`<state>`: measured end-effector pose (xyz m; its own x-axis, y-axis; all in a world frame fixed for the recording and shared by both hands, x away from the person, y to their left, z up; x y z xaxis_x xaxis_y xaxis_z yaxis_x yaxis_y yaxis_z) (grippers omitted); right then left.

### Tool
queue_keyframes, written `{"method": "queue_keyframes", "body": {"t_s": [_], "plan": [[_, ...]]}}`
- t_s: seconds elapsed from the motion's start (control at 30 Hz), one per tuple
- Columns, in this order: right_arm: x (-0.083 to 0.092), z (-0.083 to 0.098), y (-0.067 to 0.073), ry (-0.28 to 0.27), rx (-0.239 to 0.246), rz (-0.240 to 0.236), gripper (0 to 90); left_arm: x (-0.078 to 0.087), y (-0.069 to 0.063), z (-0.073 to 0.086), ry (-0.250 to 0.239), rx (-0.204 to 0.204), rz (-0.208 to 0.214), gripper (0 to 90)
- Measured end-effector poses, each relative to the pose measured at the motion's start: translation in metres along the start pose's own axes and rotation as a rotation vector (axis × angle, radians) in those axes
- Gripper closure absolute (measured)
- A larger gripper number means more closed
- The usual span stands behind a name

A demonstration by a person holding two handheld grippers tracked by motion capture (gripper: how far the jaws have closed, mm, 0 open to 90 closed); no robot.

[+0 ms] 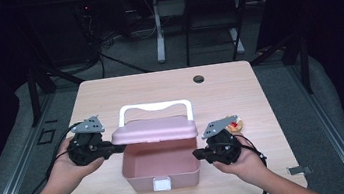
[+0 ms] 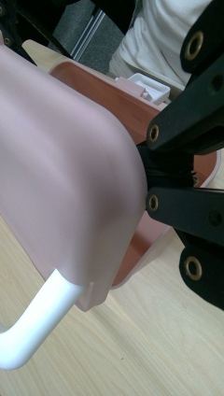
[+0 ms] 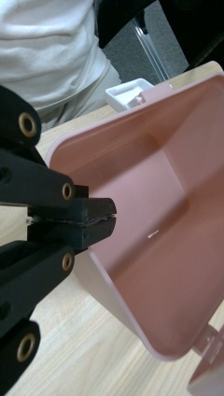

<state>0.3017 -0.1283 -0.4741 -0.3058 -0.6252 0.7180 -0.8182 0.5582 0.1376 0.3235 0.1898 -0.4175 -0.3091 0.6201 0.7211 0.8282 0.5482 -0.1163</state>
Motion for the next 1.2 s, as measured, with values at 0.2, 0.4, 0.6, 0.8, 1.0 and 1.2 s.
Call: {"method": "queue_keyframes", "body": {"t_s": [0.2,0.4,0.6,0.8,1.0,1.2], "plan": [[-0.004,0.001,0.005,0.014,0.020,-0.017,89.8,0.001,0.001,-0.002,-0.004,0.004,0.000,89.8],[-0.007,0.002,0.008,0.020,0.025,-0.027,89.8,0.001,0.002,-0.004,-0.003,0.004,-0.002,89.8],[-0.012,0.004,0.010,0.021,0.020,-0.047,89.8,0.002,0.003,-0.006,-0.005,0.005,-0.005,89.8],[-0.020,0.006,0.013,0.025,0.028,-0.054,89.8,0.002,0.003,-0.006,-0.002,0.004,-0.005,89.8],[-0.024,0.007,0.013,0.023,0.026,-0.065,89.8,0.002,0.004,-0.007,-0.004,0.005,-0.007,89.8],[-0.027,0.007,0.014,0.020,0.026,-0.070,89.8,0.003,0.005,-0.008,0.000,0.006,-0.006,89.8]]}}
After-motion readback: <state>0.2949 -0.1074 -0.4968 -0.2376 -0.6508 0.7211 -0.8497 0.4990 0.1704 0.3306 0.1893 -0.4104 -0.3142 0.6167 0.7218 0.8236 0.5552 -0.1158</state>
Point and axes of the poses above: each handheld gripper's, and its own axes: x roughly backward along the jaws, z roughly out of its underside, y roughly to its left, the point moved 3 cm from there along -x, roughly forward along the jaws, and after that the axes turned 2 degrees about y, right-handed, at the moved point
